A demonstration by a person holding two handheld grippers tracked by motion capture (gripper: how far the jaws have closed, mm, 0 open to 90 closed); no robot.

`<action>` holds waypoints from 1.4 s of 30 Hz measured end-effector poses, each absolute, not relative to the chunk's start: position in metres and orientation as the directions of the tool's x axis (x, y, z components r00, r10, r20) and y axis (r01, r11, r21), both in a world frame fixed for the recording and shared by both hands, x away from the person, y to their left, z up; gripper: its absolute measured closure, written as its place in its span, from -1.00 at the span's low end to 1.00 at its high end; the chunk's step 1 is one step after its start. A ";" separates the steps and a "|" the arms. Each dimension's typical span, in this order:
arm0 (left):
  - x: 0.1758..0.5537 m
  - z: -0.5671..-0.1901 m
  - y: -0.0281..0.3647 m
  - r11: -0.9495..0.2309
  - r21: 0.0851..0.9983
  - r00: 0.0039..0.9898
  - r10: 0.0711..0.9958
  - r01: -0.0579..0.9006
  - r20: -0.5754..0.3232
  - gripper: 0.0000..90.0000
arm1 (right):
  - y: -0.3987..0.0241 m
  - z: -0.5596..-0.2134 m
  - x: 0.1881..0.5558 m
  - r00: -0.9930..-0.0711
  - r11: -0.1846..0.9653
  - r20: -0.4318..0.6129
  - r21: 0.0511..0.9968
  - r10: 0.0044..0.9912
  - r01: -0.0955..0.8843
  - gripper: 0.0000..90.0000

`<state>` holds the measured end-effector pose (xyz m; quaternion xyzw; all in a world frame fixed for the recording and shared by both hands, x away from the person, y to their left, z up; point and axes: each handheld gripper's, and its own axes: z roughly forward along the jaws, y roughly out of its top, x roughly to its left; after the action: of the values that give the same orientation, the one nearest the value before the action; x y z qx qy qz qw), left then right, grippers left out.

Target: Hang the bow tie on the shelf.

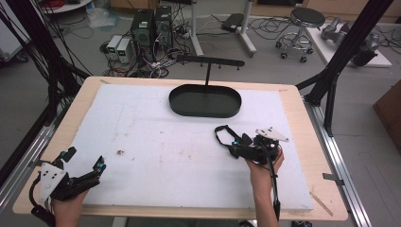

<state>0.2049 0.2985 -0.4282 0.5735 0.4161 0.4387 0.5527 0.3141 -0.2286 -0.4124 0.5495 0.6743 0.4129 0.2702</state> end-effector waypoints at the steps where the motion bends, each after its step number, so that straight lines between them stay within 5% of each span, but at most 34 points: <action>1: 0.205 -0.428 0.299 -0.041 0.999 0.267 0.963 -0.009 0.042 -0.84 | -0.227 -0.415 0.317 -0.250 0.052 0.098 0.846 0.963 0.531 -0.82; 3: 0.205 -0.428 0.299 -0.040 0.999 0.267 0.963 -0.010 0.041 -0.84 | -0.226 -0.418 0.321 -0.246 0.045 0.114 0.827 0.963 0.560 -0.54; 6: 0.205 -0.428 0.300 -0.036 0.999 0.268 0.963 -0.011 0.038 -0.84 | -0.226 -0.421 0.325 -0.233 0.026 0.137 0.811 0.963 0.585 -0.44; 23: 0.206 -0.430 0.299 -0.031 0.999 0.271 0.962 -0.006 0.032 -0.84 | -0.226 -0.436 0.338 -0.158 -0.044 0.213 0.715 0.964 0.697 -0.18; 30: 0.207 -0.430 0.299 -0.031 0.999 0.273 0.961 -0.005 0.032 -0.83 | -0.225 -0.439 0.340 -0.151 -0.027 0.191 0.699 0.970 0.714 0.01; 37: 0.206 -0.430 0.299 -0.030 1.000 0.271 0.962 -0.007 0.031 -0.83 | -0.218 -0.441 0.338 -0.204 0.038 0.150 0.711 0.967 0.702 0.55; 42: 0.206 -0.430 0.300 -0.027 1.000 0.269 0.963 -0.005 0.028 -0.83 | -0.216 -0.439 0.335 -0.241 0.109 0.079 0.729 0.967 0.676 0.67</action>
<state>0.2061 0.3004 -0.4298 0.5699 0.4204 0.4346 0.5564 0.3349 -0.2164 -0.4388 0.5766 0.7125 0.3362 0.2164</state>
